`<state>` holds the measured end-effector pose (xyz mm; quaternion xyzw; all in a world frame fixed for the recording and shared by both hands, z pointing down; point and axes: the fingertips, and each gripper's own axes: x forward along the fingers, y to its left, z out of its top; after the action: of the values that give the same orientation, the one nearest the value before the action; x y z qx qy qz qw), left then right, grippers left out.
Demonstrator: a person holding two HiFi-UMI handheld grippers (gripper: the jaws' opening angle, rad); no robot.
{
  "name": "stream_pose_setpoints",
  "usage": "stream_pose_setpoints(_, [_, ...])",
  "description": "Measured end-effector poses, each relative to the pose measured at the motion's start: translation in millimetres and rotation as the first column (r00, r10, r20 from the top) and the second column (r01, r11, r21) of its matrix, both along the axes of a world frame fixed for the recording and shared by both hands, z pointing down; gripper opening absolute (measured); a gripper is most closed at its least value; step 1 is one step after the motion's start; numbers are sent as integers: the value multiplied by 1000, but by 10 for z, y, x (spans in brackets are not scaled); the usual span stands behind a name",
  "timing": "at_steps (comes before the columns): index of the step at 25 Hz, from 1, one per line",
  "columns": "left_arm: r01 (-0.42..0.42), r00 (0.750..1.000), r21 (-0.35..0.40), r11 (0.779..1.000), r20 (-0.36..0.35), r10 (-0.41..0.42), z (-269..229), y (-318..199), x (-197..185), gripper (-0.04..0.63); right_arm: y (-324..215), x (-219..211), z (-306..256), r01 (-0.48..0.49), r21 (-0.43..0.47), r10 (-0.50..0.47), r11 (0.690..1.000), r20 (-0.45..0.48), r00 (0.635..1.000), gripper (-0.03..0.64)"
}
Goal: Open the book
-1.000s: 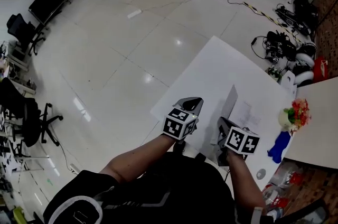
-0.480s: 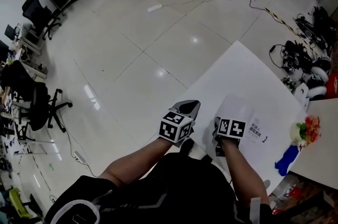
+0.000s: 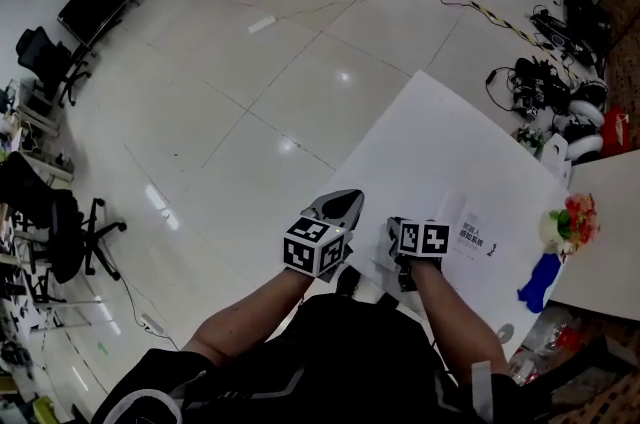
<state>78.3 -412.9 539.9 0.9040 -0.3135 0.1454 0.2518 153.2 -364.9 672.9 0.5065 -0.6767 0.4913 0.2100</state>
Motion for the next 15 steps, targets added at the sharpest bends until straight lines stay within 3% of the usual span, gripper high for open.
stream_pose_setpoints(4, [-52, 997, 29, 998, -57, 53, -216, -9, 245, -5, -34, 254, -453, -93, 126, 85, 988, 68, 994, 17])
stream_pose_setpoints(7, [-108, 988, 73, 991, -99, 115, -464, 35, 461, -5, 55, 525, -878, -176, 238, 148, 955, 132, 980, 17])
stream_pose_setpoints(9, [-151, 977, 108, 983, -134, 165, -660, 85, 612, -5, 153, 742, -1168, -196, 319, 165, 927, 122, 979, 17])
stream_pose_setpoints(12, [-220, 951, 161, 962, -186, 249, -940, 217, 843, -5, 315, 1083, -1652, -221, 454, 200, 863, 93, 975, 15])
stream_pose_setpoints(15, [-275, 923, 237, 932, -206, 325, -1154, 376, 1039, -5, 529, 1433, -2129, -264, 596, 276, 758, 73, 958, 15])
